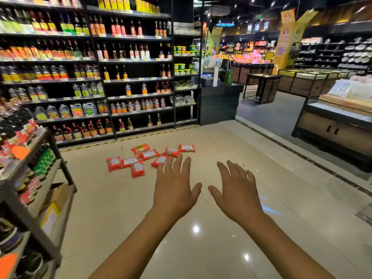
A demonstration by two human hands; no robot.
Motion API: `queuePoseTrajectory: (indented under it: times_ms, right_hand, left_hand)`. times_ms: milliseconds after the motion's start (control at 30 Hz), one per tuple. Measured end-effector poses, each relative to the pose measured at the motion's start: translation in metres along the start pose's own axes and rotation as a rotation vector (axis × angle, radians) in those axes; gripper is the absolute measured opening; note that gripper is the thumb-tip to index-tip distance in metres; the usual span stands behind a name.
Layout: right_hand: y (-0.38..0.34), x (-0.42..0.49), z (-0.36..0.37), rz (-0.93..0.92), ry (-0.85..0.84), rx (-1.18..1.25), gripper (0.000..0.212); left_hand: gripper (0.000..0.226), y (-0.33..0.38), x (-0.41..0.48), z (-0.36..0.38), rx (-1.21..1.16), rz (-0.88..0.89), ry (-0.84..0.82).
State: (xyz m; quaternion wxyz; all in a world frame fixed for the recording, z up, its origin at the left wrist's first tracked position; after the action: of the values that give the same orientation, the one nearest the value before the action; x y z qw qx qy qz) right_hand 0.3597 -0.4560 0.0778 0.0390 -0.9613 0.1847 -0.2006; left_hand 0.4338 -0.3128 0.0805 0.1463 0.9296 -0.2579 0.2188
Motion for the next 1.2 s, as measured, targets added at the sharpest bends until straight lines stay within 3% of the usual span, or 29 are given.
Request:
queuePoseTrajectory:
  times_ms: [433, 1200]
  right_hand:
    - [0.007, 0.152, 0.056, 0.015, 0.003, -0.002, 0.072]
    - [0.135, 0.473, 0.184, -0.076, -0.062, 0.185, 0.07]
  left_hand:
    - [0.081, -0.038, 0.146, 0.075, -0.025, -0.018, 0.009]
    - [0.079, 0.017, 0.433, 0.248, 0.146, -0.117, -0.029]
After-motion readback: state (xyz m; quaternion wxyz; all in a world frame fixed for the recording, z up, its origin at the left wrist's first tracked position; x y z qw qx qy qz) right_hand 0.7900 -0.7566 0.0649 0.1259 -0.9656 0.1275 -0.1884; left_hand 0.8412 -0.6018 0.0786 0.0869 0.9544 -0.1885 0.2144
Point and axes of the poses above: each hand's wrist, its own x-axis towards the middle knuckle, its own z-axis out of the palm, y = z × x, the point moved 6 cm from there along x, towards the middle knuckle, and after that the axes turned 13 degrees about y, right-handed, at the moved point
